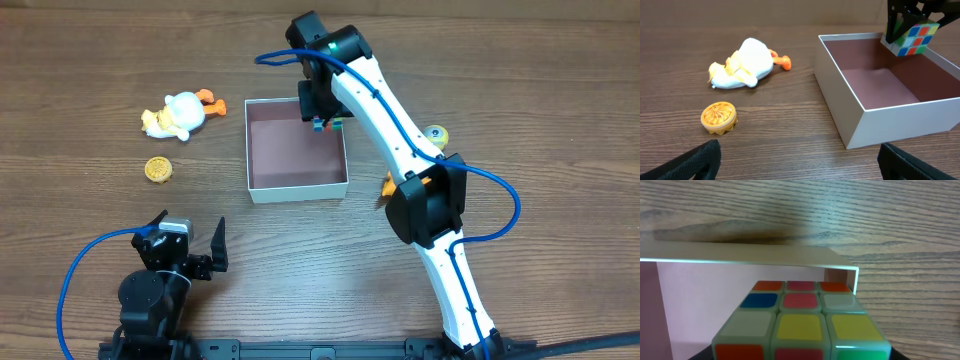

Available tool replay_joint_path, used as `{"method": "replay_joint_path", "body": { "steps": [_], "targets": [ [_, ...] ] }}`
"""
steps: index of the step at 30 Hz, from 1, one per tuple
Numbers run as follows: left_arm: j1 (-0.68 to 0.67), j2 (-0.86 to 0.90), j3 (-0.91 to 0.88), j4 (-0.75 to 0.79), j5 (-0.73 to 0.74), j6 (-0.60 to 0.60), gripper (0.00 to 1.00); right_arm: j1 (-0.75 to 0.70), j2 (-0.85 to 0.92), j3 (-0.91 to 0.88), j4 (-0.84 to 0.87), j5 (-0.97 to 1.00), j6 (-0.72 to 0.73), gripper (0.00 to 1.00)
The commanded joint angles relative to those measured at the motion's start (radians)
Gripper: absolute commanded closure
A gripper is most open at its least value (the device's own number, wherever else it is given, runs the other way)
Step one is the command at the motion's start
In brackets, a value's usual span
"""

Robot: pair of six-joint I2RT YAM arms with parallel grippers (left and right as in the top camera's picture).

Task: Pack container
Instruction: 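Carry the cube left over the box and lower it inside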

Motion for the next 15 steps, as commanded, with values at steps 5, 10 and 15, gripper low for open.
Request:
{"method": "replay_joint_path", "body": {
  "steps": [5, 10, 15],
  "targets": [
    [0.006, -0.009, -0.005, 0.004, -0.003, -0.014, 0.00, 0.016, -0.036, -0.014, -0.009, -0.006, 0.004, 0.47],
    [0.006, -0.009, -0.005, 0.004, -0.003, -0.014, 0.00, 0.016, -0.036, -0.014, -0.009, -0.001, -0.004, 0.48],
    [0.006, -0.009, -0.005, 0.004, -0.003, -0.014, 0.00, 0.016, -0.036, -0.013, -0.009, 0.013, -0.015, 0.48]
  ]
}}
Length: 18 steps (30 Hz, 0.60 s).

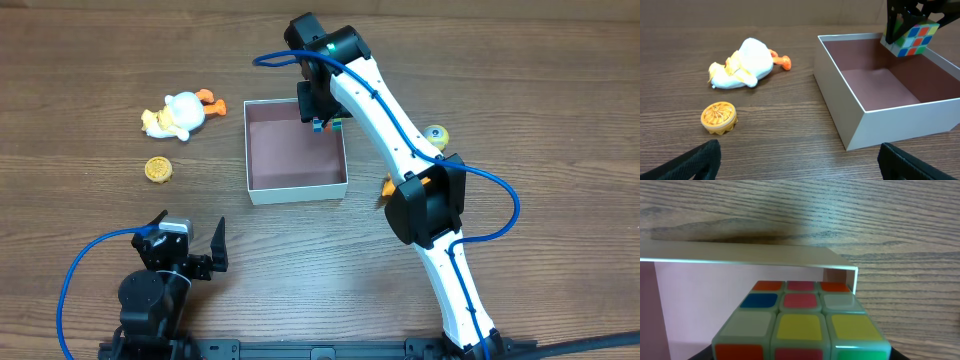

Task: Pack container
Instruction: 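Carry the cube left over the box and lower it inside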

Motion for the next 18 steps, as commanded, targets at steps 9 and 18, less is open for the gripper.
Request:
{"method": "replay_joint_path", "body": {
  "steps": [9, 18],
  "targets": [
    [0.006, -0.009, -0.005, 0.004, -0.003, -0.014, 0.00, 0.019, -0.037, -0.011, -0.002, 0.007, -0.019, 0.51],
    [0.006, -0.009, -0.005, 0.004, -0.003, -0.014, 0.00, 0.026, -0.037, -0.011, 0.008, 0.007, -0.030, 0.37]
  ]
}}
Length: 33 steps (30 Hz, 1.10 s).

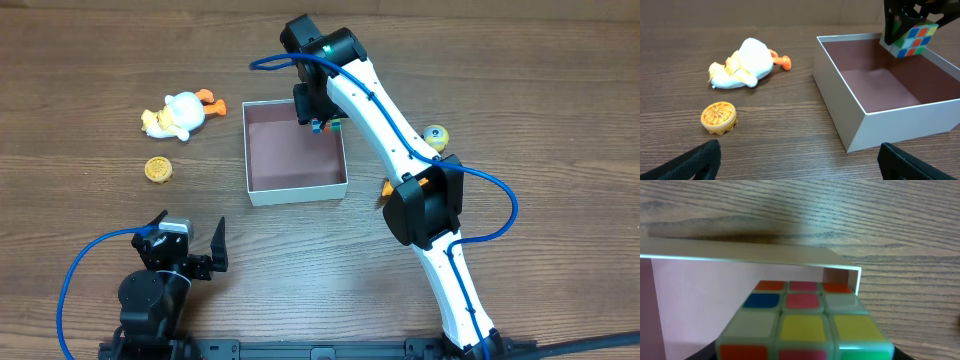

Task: Pack container
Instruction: 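Carry the cube left over the box and lower it inside, then open the right gripper to release the cube and lift away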

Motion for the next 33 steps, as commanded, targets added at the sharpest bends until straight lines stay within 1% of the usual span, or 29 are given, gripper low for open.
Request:
{"method": "replay_joint_path", "body": {
  "steps": [1, 4, 6, 9, 12, 14, 20, 21, 23, 26, 28, 29, 31, 33],
  "targets": [
    [0.006, -0.009, -0.005, 0.004, -0.003, -0.014, 0.00, 0.013, -0.037, -0.010, 0.005, -0.008, -0.004, 0.37],
    [0.006, -0.009, -0.005, 0.004, -0.003, -0.014, 0.00, 0.013, -0.037, -0.010, 0.005, -0.008, -0.004, 0.36],
    [0.006, -0.009, -0.005, 0.004, -0.003, -0.014, 0.00, 0.013, -0.037, -0.010, 0.005, -0.008, -0.004, 0.34],
    [0.006, -0.009, -0.005, 0.004, -0.003, -0.014, 0.00, 0.013, -0.037, -0.010, 0.005, -0.008, -0.005, 0.32],
    [0.006, -0.009, -0.005, 0.004, -0.003, -0.014, 0.00, 0.013, -0.037, 0.003, -0.006, 0.004, -0.014, 0.13],
    [0.006, -0.009, -0.005, 0.004, -0.003, -0.014, 0.00, 0.013, -0.037, 0.032, -0.024, 0.008, -0.015, 0.09],
    [0.006, -0.009, -0.005, 0.004, -0.003, -0.014, 0.00, 0.016, -0.037, 0.222, -0.122, 0.006, -0.015, 0.08],
    [0.006, -0.009, -0.005, 0.004, -0.003, -0.014, 0.00, 0.019, -0.037, 0.239, -0.135, -0.001, -0.016, 0.10],
    [0.006, -0.009, -0.005, 0.004, -0.003, -0.014, 0.00, 0.031, -0.037, 0.259, -0.152, -0.020, -0.020, 0.20],
    [0.006, -0.009, -0.005, 0.004, -0.003, -0.014, 0.00, 0.065, -0.037, 0.256, -0.151, -0.036, -0.035, 0.22],
    [0.006, -0.009, -0.005, 0.004, -0.003, -0.014, 0.00, 0.083, -0.037, 0.250, -0.127, -0.035, -0.034, 0.33],
    [0.006, -0.009, -0.005, 0.004, -0.003, -0.014, 0.00, 0.086, -0.037, 0.248, -0.114, -0.035, -0.033, 0.41],
    [0.006, -0.009, -0.005, 0.004, -0.003, -0.014, 0.00, 0.086, -0.037, 0.232, -0.087, -0.037, -0.005, 0.49],
    [0.006, -0.009, -0.005, 0.004, -0.003, -0.014, 0.00, 0.086, -0.036, 0.209, -0.061, -0.052, -0.003, 0.50]
  ]
}}
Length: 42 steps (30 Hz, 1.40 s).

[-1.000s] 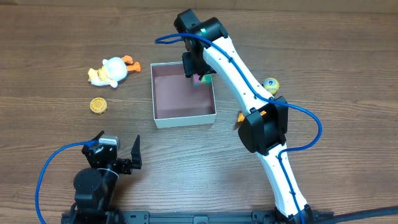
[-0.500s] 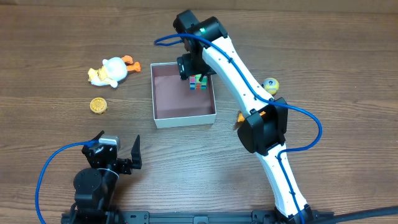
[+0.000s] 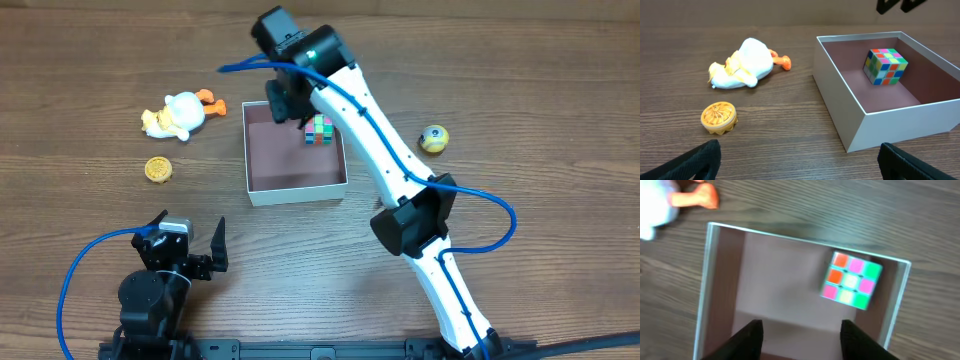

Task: Pack container
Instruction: 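Open the right gripper to release the cube and lift away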

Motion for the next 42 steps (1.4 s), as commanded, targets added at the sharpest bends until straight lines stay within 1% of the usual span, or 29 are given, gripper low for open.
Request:
{"method": "replay_joint_path", "body": {
  "steps": [1, 2, 7, 8, 9, 12, 14, 20, 24, 33, 42],
  "targets": [
    [0.006, -0.009, -0.005, 0.004, -0.003, -0.014, 0.00, -0.011, -0.036, -0.036, 0.039, -0.014, 0.016, 0.50],
    [0.006, -0.009, -0.005, 0.004, -0.003, -0.014, 0.00, -0.012, -0.036, -0.062, 0.058, -0.014, 0.016, 0.52],
    [0.006, -0.009, -0.005, 0.004, -0.003, -0.014, 0.00, -0.012, -0.036, -0.186, 0.148, -0.014, 0.012, 0.53],
    [0.006, -0.009, -0.005, 0.004, -0.003, -0.014, 0.00, -0.012, -0.036, -0.219, 0.174, -0.014, 0.012, 0.58],
    [0.006, -0.009, -0.005, 0.004, -0.003, -0.014, 0.00, -0.012, -0.036, -0.238, 0.189, -0.014, 0.013, 0.66],
    [0.006, -0.009, -0.005, 0.004, -0.003, -0.014, 0.00, -0.012, -0.036, -0.254, 0.211, -0.014, 0.013, 0.81],
    [0.006, -0.009, -0.005, 0.004, -0.003, -0.014, 0.00, -0.012, -0.036, -0.254, 0.221, -0.014, 0.013, 0.85],
    [0.006, -0.009, -0.005, 0.004, -0.003, -0.014, 0.00, -0.012, -0.036, -0.275, 0.277, -0.014, 0.013, 0.86],
    [0.006, -0.009, -0.005, 0.004, -0.003, -0.014, 0.00, -0.012, -0.036, -0.374, 0.344, -0.014, 0.013, 0.85],
    [0.006, -0.009, -0.005, 0.004, -0.003, -0.014, 0.00, -0.019, -0.036, -0.405, 0.365, 0.016, 0.010, 0.82],
    [0.006, -0.009, -0.005, 0.004, -0.003, -0.014, 0.00, -0.066, -0.036, -0.405, 0.351, 0.024, 0.005, 0.82]
  ]
}}
